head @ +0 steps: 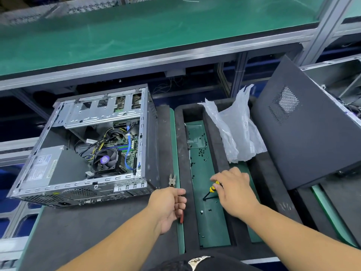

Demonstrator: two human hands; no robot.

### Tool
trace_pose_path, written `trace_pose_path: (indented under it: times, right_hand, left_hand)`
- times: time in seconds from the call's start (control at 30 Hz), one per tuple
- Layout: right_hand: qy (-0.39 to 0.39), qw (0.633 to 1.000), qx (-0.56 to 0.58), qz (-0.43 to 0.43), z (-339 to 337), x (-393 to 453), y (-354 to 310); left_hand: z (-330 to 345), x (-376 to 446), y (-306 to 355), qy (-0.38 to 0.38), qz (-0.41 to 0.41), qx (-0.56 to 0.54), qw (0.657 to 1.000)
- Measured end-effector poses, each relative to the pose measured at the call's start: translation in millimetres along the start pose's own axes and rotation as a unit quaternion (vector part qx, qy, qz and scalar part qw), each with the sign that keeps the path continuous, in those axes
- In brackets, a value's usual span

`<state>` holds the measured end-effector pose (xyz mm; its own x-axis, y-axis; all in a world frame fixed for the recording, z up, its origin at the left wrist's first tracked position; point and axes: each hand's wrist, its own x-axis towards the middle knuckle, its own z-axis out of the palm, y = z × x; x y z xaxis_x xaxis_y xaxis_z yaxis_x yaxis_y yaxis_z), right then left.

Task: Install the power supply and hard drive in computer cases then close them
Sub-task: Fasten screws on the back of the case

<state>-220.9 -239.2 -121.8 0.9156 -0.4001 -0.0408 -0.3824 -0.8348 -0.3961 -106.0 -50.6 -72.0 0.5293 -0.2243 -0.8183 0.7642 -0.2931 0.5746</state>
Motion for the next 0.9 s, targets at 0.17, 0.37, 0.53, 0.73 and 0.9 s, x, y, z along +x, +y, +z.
trace_pose_path:
  times: [0.17,0.37,0.53,0.73,0.9]
  right_hand:
    - [0.051,0.995,0.083,0.028,-17,5,2]
    - [0.102,0.918,0.366,0.112,-50,13,-5]
    - [0.107,0.902,0.404,0.111,-62,14,-15]
    - [0.141,0.887,0.428,0.105,-52,2,-8]
    - [0.023,0.998,0.042,-0.043,-26,-9,-4]
  left_hand:
    - [1,6,-2,0.002,-0.002,-0.013,1.000]
    - [9,13,0,-0.004,0.003,-0.006,1.000]
    - [19,8,9,-0.096,0.008,-0.058,0.994]
    - [21,13,5,-0.017,0.033,-0.019,0.999]
    - [17,13,-2,0.006,0.039,-0.025,0.999]
